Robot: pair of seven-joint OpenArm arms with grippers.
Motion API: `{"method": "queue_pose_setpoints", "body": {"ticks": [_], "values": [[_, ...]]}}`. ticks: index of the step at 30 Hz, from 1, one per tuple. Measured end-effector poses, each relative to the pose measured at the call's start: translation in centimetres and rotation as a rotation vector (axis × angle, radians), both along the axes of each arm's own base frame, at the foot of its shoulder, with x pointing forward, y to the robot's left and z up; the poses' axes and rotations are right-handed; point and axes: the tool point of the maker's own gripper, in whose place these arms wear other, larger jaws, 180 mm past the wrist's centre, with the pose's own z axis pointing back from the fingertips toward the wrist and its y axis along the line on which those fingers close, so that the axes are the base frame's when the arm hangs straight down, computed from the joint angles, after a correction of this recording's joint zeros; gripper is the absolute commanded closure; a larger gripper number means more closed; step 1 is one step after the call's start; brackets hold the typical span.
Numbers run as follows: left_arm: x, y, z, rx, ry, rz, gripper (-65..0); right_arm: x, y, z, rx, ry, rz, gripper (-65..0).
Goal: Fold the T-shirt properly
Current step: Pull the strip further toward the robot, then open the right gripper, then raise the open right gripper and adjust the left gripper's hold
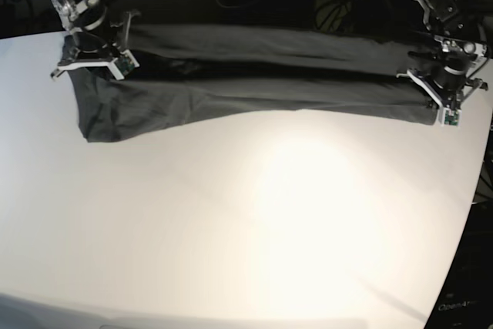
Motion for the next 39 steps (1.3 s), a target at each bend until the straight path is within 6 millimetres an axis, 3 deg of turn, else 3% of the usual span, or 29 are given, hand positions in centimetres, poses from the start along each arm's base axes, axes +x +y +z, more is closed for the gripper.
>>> {"method": "queue_pose_setpoints", "body": {"ticks": [8, 11, 16, 22, 35, 39], "values": [[0.1, -0.3, -0.1, -0.008, -0.003, -0.002, -2.6, -1.6, -1.3, 0.7, 0.058, -0.053, -0.021, -0.9], [0.0, -0.3, -0.1, -0.007, 0.0, -0.001, -2.6, -2.2, -0.7, 1.5, 0.147, -0.111, -0.027, -0.9], [0.1, -0.4, -0.2, -0.011, -0.001, 0.0, -2.6, -5.4, 0.2, 1.0, 0.194, -0.071, 0.001, -0.9], [0.1, -0.4, -0.2, -0.011, 0.0, 0.001, -2.6, -6.8, 1.4, 1.6, 0.284, -0.099, 0.008, -0.9], [-0.3, -0.6, -0.7, 0.002, 0.025, 0.011, -2.6, -7.4, 1.8, 1.2, 0.309, -0.091, 0.01, -0.9], [-0.4, -1.0, -1.0, 0.0, 0.034, 0.01, -2.6, -8.0, 1.7, -0.3, 0.329, -0.058, -0.015, -0.9]]}}
